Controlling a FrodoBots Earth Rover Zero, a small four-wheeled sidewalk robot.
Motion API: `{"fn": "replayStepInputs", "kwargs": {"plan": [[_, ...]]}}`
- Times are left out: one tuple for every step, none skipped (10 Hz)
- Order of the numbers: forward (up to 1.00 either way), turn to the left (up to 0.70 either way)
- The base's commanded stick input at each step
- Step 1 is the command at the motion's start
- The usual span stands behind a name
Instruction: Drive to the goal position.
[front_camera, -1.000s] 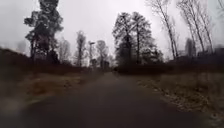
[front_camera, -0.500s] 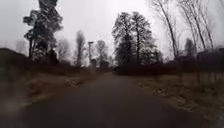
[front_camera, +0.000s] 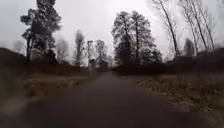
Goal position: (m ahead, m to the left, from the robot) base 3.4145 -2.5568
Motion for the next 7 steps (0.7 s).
{"fn": "replayStepInputs", "kwargs": {"plan": [[0.70, 0.00], [0.70, 0.00], [0.70, 0.00], [0.70, 0.00], [0.70, 0.00], [0.70, 0.00], [0.70, 0.00]]}}
